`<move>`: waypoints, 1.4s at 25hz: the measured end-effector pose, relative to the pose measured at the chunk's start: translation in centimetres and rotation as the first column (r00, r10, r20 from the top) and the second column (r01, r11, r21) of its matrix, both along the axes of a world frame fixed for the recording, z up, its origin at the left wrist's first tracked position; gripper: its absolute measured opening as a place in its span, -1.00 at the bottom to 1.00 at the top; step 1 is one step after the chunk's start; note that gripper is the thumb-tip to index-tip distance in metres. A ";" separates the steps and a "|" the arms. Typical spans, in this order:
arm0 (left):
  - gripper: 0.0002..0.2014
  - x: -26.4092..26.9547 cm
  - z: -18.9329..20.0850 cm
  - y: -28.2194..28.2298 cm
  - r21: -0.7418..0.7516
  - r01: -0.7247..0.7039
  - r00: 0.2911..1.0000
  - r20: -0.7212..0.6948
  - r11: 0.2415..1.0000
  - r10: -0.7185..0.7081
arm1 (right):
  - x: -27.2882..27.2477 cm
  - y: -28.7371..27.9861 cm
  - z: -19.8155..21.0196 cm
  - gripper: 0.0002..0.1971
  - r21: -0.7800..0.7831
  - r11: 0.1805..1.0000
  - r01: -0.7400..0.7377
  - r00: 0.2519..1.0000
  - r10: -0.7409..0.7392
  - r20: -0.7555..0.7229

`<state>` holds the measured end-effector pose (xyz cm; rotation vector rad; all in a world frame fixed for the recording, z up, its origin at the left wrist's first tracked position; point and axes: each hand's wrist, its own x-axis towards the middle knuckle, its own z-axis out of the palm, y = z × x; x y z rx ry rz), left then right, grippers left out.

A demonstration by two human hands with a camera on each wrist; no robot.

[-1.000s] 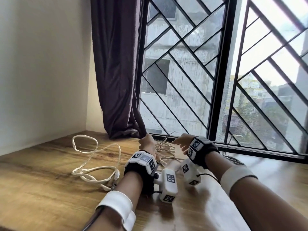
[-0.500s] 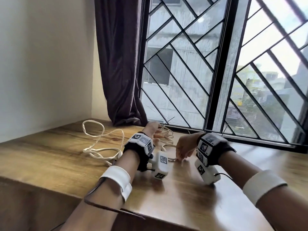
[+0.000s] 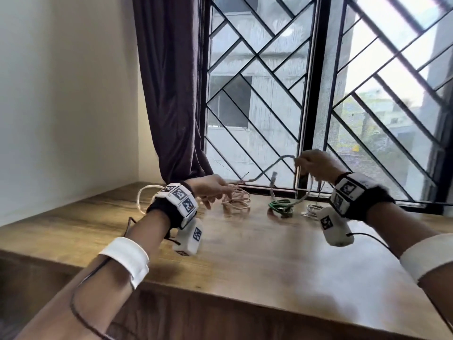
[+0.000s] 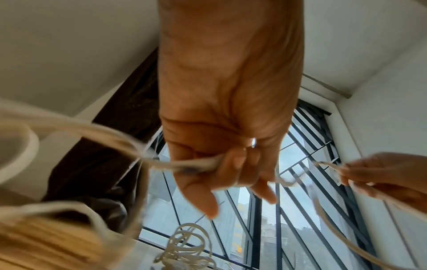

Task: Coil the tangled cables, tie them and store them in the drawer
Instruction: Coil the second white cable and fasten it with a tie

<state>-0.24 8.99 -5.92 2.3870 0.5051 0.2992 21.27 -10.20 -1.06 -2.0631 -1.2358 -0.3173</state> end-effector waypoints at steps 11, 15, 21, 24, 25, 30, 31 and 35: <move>-0.74 0.0 2.7 -2.3 0.312 0.018 0.969 0.228 0.950 -0.093 | 0.8 -4.2 -0.8 -0.70 -0.222 0.967 0.124 0.992 -0.122 0.022; -0.73 2.8 4.2 -4.9 0.300 0.076 0.939 0.300 0.951 -0.170 | -6.2 -0.4 2.2 -0.70 -0.154 0.959 -0.236 0.969 0.245 0.043; -0.71 4.6 4.4 -4.8 -0.008 0.174 0.884 0.442 0.985 -0.153 | -4.7 1.1 3.4 -0.78 -0.138 0.984 -0.109 0.949 0.145 0.279; -0.73 5.2 4.1 -3.4 -0.122 0.229 0.861 0.489 0.966 -0.142 | -1.0 -0.6 3.4 -0.71 0.013 1.000 -0.009 0.981 0.006 0.194; -0.74 5.5 4.1 -3.1 -0.137 0.239 0.856 0.497 0.961 -0.142 | 0.2 -1.2 3.4 -0.68 0.065 0.995 0.077 0.984 -0.087 0.159; -0.79 8.4 3.1 -2.4 -0.022 0.283 0.852 0.465 0.959 -0.240 | 4.3 -1.2 2.6 -0.56 0.093 0.872 0.481 0.875 -0.484 0.010; -0.78 9.0 2.8 -2.3 0.015 0.283 0.850 0.459 0.959 -0.258 | 4.6 -1.1 2.4 -0.56 0.051 0.862 0.505 0.863 -0.505 -0.008; -0.77 10.4 2.2 -2.0 -0.054 0.290 0.813 0.540 0.956 -0.216 | 4.2 -1.6 1.6 -0.74 -0.227 0.879 0.420 0.907 -0.402 0.124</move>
